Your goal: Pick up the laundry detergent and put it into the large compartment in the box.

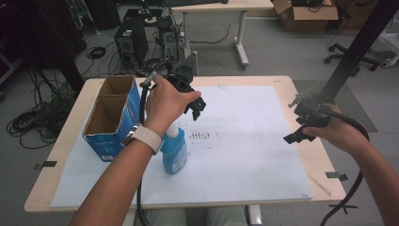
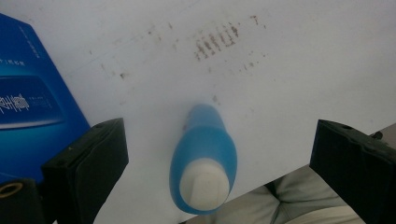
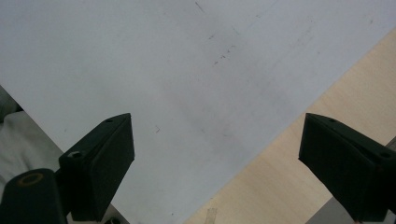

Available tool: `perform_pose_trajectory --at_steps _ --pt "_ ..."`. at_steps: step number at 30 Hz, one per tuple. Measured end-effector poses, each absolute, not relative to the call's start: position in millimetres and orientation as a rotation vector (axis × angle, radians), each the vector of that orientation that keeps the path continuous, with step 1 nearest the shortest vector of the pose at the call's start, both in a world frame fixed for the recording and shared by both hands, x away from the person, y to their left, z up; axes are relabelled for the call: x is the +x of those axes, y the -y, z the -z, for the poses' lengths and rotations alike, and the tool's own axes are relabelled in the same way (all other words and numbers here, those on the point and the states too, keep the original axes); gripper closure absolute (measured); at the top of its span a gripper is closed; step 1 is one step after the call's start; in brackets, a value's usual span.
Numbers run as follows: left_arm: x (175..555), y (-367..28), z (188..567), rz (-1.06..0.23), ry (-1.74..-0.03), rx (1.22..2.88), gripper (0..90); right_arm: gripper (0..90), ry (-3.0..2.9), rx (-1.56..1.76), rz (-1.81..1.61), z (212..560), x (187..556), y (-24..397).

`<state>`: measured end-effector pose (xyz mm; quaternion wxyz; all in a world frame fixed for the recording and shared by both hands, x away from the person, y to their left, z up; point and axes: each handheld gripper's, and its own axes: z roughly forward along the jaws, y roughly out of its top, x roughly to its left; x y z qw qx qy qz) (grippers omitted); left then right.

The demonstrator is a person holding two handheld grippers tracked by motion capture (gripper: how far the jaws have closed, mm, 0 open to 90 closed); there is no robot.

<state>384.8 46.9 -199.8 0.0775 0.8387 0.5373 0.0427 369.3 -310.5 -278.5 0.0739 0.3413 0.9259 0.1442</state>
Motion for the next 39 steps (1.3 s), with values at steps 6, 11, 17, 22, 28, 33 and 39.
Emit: perform_pose_trajectory --at_steps 6,11,17,22,28,33,39 --pt "379 -49 203 -0.130 -1.604 2.520 4.5 10.6 -2.782 1.013 -0.440 280 368 311" --pt "376 -50 208 -0.129 -1.612 2.527 4.6 10.6 -2.783 1.005 -0.442 281 368 310" --pt "370 -51 214 -0.126 -1.581 2.560 5.1 10.6 -2.784 1.002 -0.441 281 367 310" --pt "368 -52 217 -0.131 -1.566 2.574 5.3 10.6 -2.785 1.007 -0.439 282 366 311" --pt "364 -51 225 -0.125 -1.528 2.606 5.3 10.6 -2.785 1.015 -0.436 284 365 312" --pt "363 -53 231 -0.138 -1.535 2.615 5.4 10.8 -2.791 1.010 -0.432 285 365 311" --pt "362 -56 239 -0.128 -1.535 2.619 5.4 10.8 -2.788 1.013 -0.433 285 366 311"
